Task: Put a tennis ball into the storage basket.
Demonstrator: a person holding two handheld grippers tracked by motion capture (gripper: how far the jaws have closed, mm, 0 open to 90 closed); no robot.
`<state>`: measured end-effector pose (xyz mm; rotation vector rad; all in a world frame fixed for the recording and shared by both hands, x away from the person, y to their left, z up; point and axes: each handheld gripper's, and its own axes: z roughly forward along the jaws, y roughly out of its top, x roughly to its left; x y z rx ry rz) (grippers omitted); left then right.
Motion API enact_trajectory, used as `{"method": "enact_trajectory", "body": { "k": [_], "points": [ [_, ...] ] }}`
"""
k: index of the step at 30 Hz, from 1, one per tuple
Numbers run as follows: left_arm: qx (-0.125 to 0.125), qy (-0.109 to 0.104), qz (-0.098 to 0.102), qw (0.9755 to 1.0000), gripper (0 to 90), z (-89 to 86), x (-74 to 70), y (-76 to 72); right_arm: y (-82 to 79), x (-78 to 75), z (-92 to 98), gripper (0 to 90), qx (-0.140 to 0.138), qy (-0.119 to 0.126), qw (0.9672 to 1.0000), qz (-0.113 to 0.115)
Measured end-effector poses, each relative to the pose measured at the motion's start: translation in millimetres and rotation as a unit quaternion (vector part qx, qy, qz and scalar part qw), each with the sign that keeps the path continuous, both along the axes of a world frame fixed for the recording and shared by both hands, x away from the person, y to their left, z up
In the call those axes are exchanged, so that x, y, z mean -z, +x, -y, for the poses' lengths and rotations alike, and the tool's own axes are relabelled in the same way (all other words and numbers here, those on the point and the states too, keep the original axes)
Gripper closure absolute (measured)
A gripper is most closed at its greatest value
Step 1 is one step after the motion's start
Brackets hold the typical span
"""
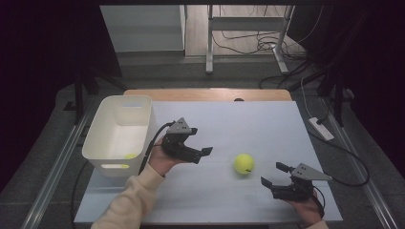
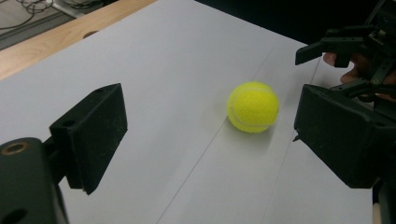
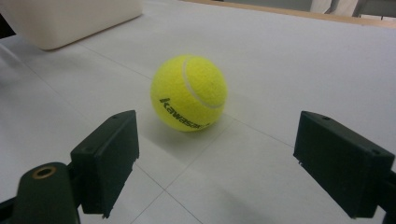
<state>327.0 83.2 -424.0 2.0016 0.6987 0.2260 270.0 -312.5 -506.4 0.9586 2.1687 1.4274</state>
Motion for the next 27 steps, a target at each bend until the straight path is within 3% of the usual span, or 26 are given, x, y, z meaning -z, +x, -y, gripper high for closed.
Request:
{"method": "enact_trajectory", "body": {
  "k": [27],
  "points": [
    [0.022,0.003,-0.012,0.9997,10.6,24.4,12.0,8.3,0.3,-0.5,-0.5,14.0,0.0,0.002,1.0,0.002]
  ]
}}
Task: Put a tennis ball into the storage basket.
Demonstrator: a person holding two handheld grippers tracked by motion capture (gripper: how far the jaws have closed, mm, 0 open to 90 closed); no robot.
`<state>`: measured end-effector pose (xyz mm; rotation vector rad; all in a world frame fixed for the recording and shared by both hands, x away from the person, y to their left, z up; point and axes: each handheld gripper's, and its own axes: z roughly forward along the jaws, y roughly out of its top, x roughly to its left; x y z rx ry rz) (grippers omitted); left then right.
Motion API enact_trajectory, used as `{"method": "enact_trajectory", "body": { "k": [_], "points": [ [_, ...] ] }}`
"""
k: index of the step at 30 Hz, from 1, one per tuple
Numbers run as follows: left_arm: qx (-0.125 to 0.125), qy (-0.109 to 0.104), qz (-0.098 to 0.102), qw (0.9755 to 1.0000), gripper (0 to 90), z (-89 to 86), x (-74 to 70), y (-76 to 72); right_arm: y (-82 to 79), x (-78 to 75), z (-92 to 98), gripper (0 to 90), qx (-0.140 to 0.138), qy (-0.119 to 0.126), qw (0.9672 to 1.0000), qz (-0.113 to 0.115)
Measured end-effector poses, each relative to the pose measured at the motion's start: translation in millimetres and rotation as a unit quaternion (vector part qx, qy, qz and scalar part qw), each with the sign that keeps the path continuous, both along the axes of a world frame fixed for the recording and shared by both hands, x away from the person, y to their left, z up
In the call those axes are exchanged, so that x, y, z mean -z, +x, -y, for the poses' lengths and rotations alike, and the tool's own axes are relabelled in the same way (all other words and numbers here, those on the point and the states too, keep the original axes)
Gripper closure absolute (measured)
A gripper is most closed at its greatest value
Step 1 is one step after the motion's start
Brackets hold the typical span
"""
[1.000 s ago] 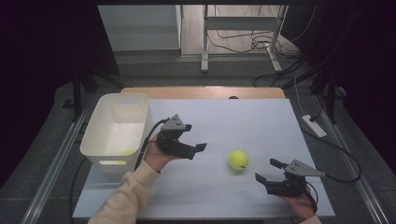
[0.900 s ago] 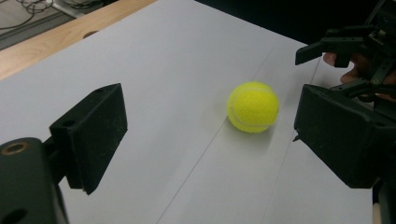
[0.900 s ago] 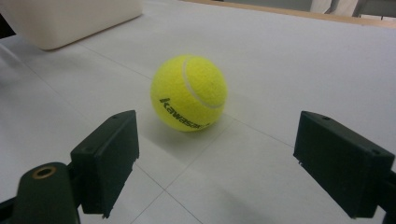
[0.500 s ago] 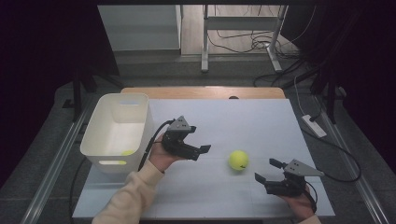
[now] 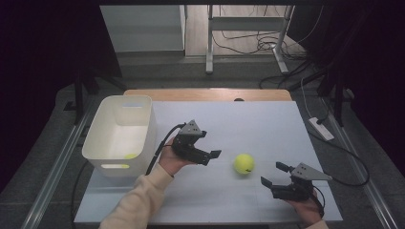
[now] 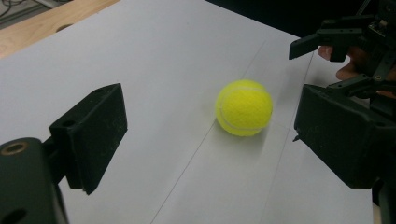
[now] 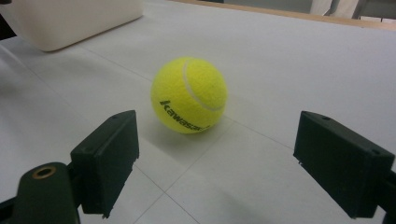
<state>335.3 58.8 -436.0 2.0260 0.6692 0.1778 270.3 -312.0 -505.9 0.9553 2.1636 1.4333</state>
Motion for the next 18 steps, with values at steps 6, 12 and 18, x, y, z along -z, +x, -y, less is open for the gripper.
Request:
{"method": "enact_trajectory", "body": {
  "k": [6,12,18],
  "points": [
    [0.008,0.0,-0.006,1.0,10.6,9.3,4.7,3.2,-0.1,0.0,-0.1,14.0,0.0,0.0,1.0,0.0],
    [0.02,0.0,-0.01,0.9998,10.5,19.4,9.2,4.9,-0.4,0.1,0.2,14.0,0.0,-0.001,1.0,0.0],
    [0.027,0.003,-0.013,0.9995,10.0,26.7,13.5,6.6,-0.4,0.2,0.7,14.0,0.001,0.0,1.0,0.0]
  ]
}}
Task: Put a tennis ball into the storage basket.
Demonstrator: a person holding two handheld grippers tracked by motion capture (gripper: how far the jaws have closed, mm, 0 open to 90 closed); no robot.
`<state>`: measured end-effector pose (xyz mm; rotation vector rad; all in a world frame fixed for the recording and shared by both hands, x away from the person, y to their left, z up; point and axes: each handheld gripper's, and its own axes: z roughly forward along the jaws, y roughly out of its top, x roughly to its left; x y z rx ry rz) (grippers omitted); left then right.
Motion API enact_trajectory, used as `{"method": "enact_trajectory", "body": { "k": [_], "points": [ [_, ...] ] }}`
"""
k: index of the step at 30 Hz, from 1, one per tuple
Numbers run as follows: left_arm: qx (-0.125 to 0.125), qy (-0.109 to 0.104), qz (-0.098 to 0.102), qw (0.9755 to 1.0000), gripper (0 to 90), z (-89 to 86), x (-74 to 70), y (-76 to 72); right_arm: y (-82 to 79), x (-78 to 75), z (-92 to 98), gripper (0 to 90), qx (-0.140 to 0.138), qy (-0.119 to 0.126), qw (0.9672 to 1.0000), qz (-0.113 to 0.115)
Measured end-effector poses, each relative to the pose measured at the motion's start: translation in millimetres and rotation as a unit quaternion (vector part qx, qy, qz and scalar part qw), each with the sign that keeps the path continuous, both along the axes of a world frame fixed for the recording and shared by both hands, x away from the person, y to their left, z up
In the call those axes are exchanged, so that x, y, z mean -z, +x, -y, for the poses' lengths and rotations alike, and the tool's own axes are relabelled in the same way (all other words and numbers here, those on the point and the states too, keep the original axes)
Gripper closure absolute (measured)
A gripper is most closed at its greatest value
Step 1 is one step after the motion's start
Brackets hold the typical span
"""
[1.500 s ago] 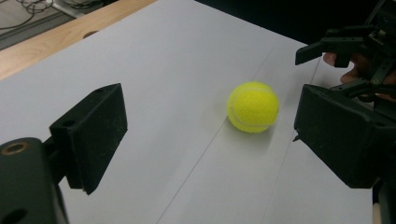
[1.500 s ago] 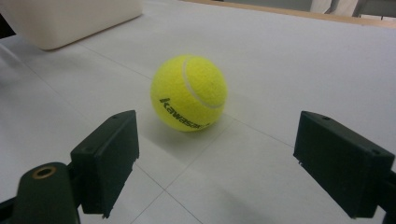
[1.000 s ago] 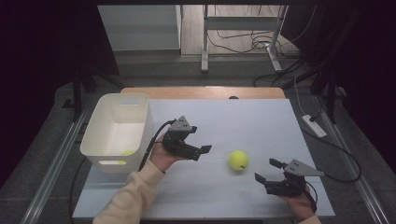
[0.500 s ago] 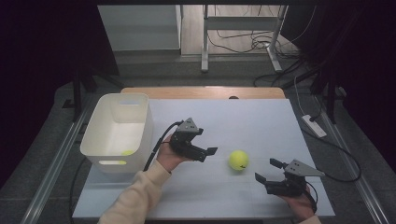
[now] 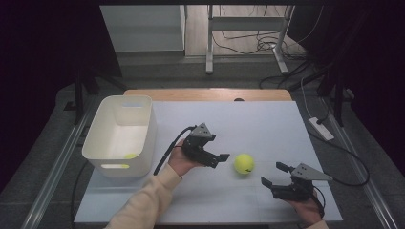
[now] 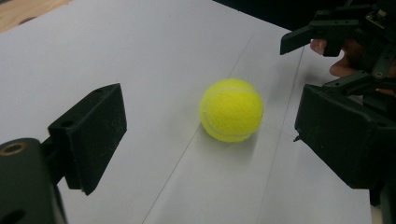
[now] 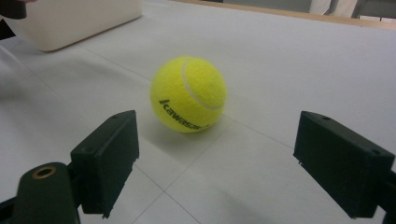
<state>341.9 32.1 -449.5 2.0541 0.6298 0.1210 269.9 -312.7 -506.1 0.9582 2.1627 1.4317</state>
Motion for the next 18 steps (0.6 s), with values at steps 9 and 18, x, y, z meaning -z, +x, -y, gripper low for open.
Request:
{"method": "enact_trajectory", "body": {
  "k": [9,18],
  "points": [
    [0.006,0.005,-0.003,1.0,8.5,8.7,6.3,2.9,-0.6,-0.3,0.3,14.0,0.001,0.001,1.0,0.0],
    [0.012,0.009,-0.008,0.9999,7.8,15.5,11.2,5.3,-1.4,-0.6,0.1,14.0,0.003,0.001,1.0,0.0]
  ]
}}
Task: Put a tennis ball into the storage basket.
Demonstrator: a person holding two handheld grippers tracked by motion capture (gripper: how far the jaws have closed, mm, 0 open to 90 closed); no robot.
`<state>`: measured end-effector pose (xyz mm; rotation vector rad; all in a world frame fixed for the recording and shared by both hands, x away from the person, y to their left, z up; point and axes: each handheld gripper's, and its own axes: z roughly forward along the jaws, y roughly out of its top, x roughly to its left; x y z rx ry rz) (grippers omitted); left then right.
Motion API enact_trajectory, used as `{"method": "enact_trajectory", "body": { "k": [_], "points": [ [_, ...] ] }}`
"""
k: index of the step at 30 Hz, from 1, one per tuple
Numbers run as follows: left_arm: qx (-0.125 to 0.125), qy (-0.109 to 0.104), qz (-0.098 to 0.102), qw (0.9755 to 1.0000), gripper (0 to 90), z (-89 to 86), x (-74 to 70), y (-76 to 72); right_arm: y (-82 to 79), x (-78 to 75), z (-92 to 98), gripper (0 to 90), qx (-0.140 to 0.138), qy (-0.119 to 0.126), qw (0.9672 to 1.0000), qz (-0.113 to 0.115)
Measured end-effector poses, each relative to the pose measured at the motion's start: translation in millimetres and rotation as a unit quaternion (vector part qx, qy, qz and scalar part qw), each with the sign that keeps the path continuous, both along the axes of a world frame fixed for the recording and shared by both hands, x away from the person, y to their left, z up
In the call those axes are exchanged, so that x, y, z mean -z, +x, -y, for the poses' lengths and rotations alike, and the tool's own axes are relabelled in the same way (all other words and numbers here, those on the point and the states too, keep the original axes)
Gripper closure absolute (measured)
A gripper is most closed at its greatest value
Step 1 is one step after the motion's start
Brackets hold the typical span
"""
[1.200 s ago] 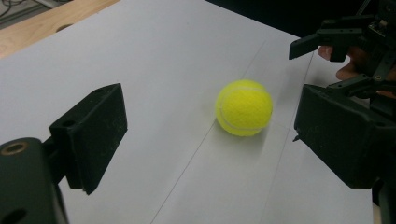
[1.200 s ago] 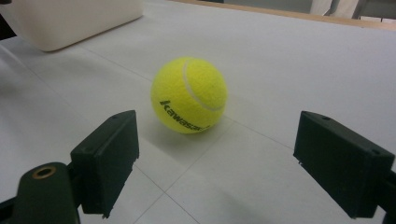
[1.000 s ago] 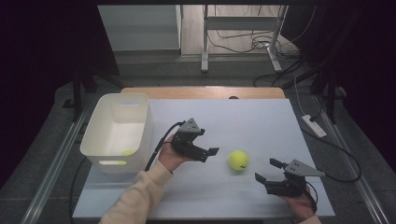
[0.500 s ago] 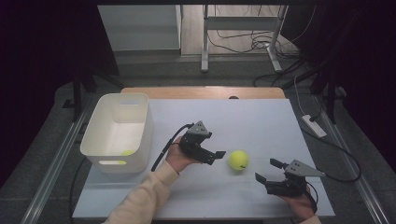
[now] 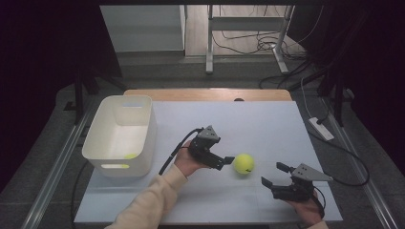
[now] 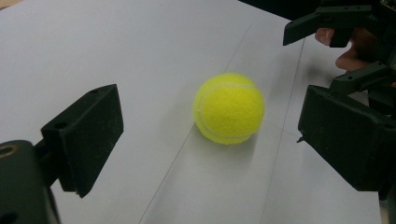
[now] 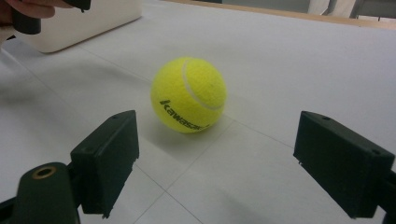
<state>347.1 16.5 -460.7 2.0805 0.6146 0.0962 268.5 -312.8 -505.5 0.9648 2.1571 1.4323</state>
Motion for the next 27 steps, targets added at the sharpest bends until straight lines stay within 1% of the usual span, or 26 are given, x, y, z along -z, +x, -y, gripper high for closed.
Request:
{"method": "enact_trajectory", "body": {
  "k": [12,13,19,24,25,27],
  "points": [
    [0.007,0.008,-0.004,0.9999,7.2,7.0,6.9,2.2,-0.1,-0.2,0.8,14.0,0.003,0.001,1.0,0.0],
    [0.007,0.005,-0.005,0.9999,7.1,8.3,7.8,2.0,-0.1,-0.2,0.8,14.0,0.003,0.001,1.0,0.0],
    [0.014,0.009,-0.005,0.9998,7.1,13.5,11.5,3.1,-0.4,-0.7,1.0,13.9,0.004,0.002,1.0,0.003],
    [0.016,0.008,-0.007,0.9998,6.9,17.7,14.3,3.7,-0.6,-1.2,1.5,14.0,0.004,0.002,1.0,0.004],
    [0.02,0.009,-0.007,0.9997,6.9,19.0,15.4,4.5,-0.8,-1.4,1.4,14.0,0.004,0.003,1.0,0.005],
    [0.02,0.006,-0.009,0.9998,6.9,21.0,16.8,4.8,-1.0,-1.7,1.3,14.0,0.004,0.004,1.0,0.005]
  ]
}}
